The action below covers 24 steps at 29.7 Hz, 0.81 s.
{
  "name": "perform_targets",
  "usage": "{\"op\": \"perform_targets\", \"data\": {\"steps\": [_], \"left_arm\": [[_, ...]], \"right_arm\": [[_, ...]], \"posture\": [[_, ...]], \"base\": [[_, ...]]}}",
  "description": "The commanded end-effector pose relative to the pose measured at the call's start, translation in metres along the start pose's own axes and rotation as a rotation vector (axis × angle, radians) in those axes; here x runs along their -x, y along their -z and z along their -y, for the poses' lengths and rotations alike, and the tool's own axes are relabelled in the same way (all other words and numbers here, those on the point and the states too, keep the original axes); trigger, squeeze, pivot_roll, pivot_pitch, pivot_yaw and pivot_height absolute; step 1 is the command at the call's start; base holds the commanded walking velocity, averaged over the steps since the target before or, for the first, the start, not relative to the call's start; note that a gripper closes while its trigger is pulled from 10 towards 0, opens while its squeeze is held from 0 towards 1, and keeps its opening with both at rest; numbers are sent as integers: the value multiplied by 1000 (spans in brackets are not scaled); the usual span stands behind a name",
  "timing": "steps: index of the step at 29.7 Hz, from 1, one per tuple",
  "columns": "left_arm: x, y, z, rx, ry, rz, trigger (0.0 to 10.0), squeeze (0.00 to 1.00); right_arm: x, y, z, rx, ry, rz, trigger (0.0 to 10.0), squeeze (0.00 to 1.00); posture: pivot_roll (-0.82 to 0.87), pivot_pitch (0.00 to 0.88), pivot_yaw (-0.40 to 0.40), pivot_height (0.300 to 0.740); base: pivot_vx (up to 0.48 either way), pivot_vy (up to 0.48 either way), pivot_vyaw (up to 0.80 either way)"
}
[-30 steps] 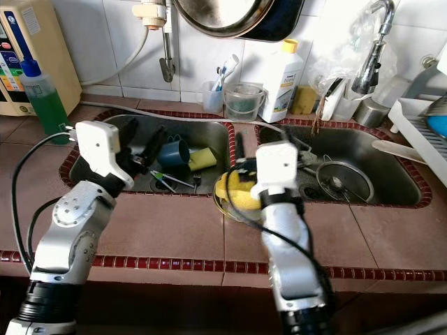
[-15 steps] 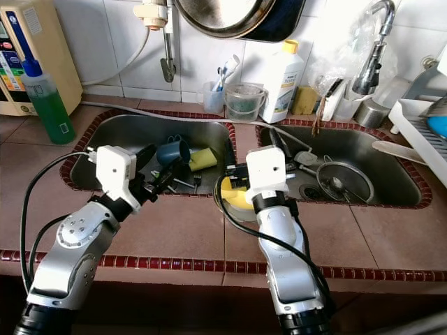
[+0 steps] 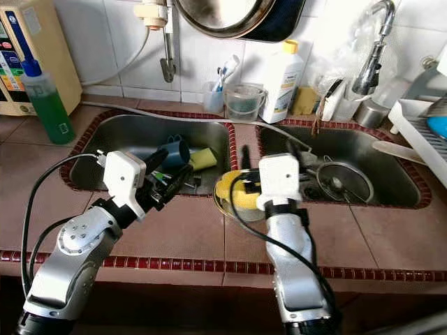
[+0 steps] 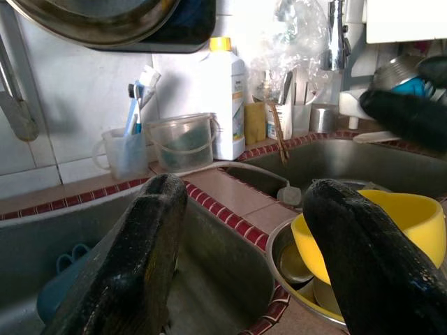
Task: Kitchen organization
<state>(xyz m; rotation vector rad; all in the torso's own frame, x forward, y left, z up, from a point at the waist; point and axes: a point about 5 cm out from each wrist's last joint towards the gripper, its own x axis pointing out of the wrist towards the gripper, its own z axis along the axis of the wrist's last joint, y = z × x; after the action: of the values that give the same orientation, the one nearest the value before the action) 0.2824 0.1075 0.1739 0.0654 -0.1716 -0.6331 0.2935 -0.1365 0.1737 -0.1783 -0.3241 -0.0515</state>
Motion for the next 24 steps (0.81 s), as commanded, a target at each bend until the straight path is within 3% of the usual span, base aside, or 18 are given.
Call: {"op": "perform_targets", "data": {"steps": [1, 5, 13, 16, 20, 24], "left_arm": [[-2, -4, 2, -1, 12, 7, 10000, 0], [-5, -6, 1, 1, 21, 12, 10000, 0], [-8, -8, 2, 8, 26, 19, 10000, 0], [-8, -9, 3, 10, 28, 16, 10000, 0], [-4, -9, 2, -9, 32, 13, 10000, 0], [0, -7, 1, -20, 39, 1, 10000, 0]], "right_arm": [[-3, -6, 13, 3, 74, 17, 10000, 0], [-4, -4, 27, 6, 171, -9, 10000, 0], [-8, 0, 39, -29, 225, -37, 10000, 0], [-4, -2, 33, -27, 174, -24, 10000, 0], [14, 0, 7, -32, -27, -24, 10000, 0], [26, 5, -1, -16, -100, -34, 10000, 0]], "posture": [[-200, 28, -53, 732], [-208, 29, -45, 732], [-216, 35, -36, 732], [-215, 40, -36, 732], [-212, 45, -37, 732], [-209, 51, -39, 732]], "base": [[0, 0, 0], [0, 0, 0], [0, 0, 0], [0, 0, 0], [0, 0, 0], [0, 0, 0]]}}
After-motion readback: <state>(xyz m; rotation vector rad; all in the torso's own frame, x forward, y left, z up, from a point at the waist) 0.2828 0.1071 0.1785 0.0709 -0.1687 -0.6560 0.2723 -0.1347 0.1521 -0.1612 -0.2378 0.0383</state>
